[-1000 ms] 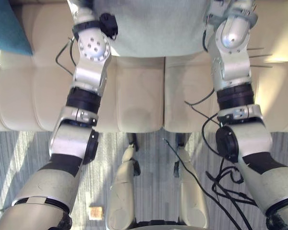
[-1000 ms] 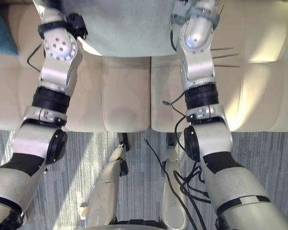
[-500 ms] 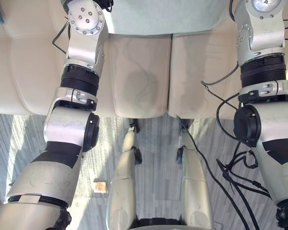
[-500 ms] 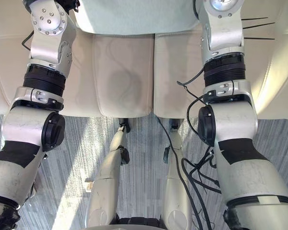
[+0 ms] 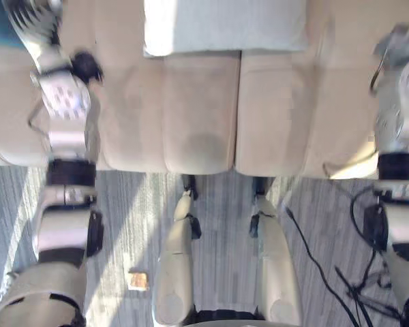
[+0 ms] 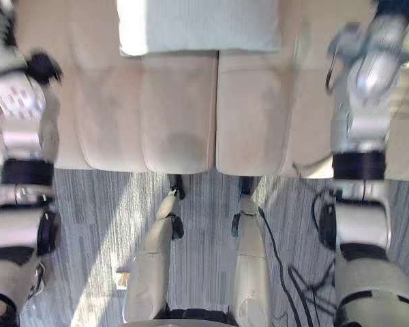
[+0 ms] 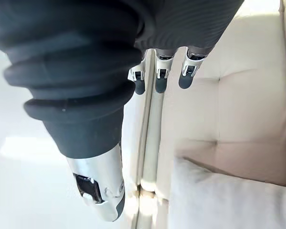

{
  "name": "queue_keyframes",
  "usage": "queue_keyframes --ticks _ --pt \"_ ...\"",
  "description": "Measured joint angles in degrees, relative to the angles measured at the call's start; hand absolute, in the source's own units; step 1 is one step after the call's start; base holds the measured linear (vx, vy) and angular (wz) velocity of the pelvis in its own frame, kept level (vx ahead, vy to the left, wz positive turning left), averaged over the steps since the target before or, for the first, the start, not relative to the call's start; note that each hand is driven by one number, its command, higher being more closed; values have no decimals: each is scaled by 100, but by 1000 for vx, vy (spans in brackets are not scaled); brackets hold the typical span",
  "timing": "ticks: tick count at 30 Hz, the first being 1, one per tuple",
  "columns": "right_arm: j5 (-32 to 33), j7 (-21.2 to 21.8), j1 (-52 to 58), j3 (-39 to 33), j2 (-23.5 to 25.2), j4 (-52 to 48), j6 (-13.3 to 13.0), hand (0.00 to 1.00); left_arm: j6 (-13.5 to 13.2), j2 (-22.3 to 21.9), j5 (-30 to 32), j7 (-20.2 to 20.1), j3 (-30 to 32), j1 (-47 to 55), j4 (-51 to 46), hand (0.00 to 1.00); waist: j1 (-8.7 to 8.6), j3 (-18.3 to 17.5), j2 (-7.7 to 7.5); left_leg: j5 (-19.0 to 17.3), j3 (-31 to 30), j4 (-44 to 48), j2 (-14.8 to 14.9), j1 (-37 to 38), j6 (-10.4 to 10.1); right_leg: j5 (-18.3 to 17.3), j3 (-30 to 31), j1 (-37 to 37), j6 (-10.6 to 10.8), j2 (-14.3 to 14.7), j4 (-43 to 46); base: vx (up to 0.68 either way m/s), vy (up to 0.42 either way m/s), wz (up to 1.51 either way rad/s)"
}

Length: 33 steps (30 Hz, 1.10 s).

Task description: Pick up cushions and gather them together orderly.

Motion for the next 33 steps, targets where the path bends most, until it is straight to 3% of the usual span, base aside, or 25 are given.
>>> queue_keyframes --ticks 3,5,7,13,15,20,27,28,29,30,31,33 --pt "-61 413 1685 257 501 -183 -67 0 10 -695 24 -551 -235 1778 -77 0 -7 -522 -73 -132 90 5 36 214 -18 -180 -14 193 -24 8 -9 72 -86 -5" --pt "-290 649 2672 390 877 -133 -61 0 36 -1141 43 -873 -476 2681 -37 0 -1 -569 -83 -229 117 8 47 570 -58 -277 -19 539 7 12 -3 106 -58 -5" --pt "-917 1054 3678 453 1339 187 -18 0 141 -1488 421 -1315 -698 3565 271 0 2 -815 -89 -328 148 15 32 907 -96 -403 -17 855 11 20 -2 99 -47 -6" --pt "-1753 1323 4698 249 1764 2476 131 0 302 -1780 883 -1686 -556 4365 2245 0 -45 -1499 -106 -463 136 -222 1 1789 -184 -562 -37 1750 78 75 -344 121 -25 -4" --pt "-1957 1357 4935 46 1816 2961 195 0 377 -1783 1039 -1814 -387 4575 2643 0 -143 -1642 -123 -477 139 -386 -28 2127 -201 -545 -42 2095 106 76 -545 124 14 -4" --pt "-2053 1449 5210 -184 1813 3502 316 0 444 -1725 1250 -1981 -175 4821 3104 0 -296 -1851 -179 -504 162 -613 -109 2690 -213 -509 -24 2617 137 31 -806 57 30 -4" --pt "-2251 1553 5151 -278 1858 3669 347 0 486 -1707 1374 -2099 -182 4881 3138 0 -291 -1978 -254 -602 536 -532 -143 2925 -167 -314 348 2678 215 29 -826 2 30 -28" --pt "-2247 1547 5136 -270 1934 3566 357 0 492 -1697 1368 -2097 -186 4773 3027 0 -296 -1935 -412 -798 622 57 -147 2513 -18 -153 445 2366 371 -17 -609 -64 19 -30" --pt "-2247 1548 5121 -259 1942 3508 361 0 502 -1718 1366 -2093 -185 4746 2925 0 -256 -1951 -333 -868 626 292 -103 2322 101 -41 438 2259 420 -9 -581 -102 -13 -44" --pt "-2225 1540 5007 -215 1992 3495 406 0 493 -1775 1341 -2079 -188 4725 2687 0 -198 -1904 -247 -1029 686 639 173 2094 220 -536 302 1791 157 44 703 -150 -43 -13" --pt "-2219 1545 5111 -119 2079 3435 427 0 498 -1747 1327 -2075 -200 4718 2482 0 -211 -1861 -339 -1122 626 910 183 2043 237 -1103 149 1523 -59 -62 2491 -167 -89 4" --pt "-2218 1557 5230 25 2153 3440 426 0 514 -1759 1276 -2071 -203 4772 2321 0 -156 -1879 -391 -1146 557 1090 173 2029 251 -1307 142 1628 49 -110 3652 -149 -126 23"
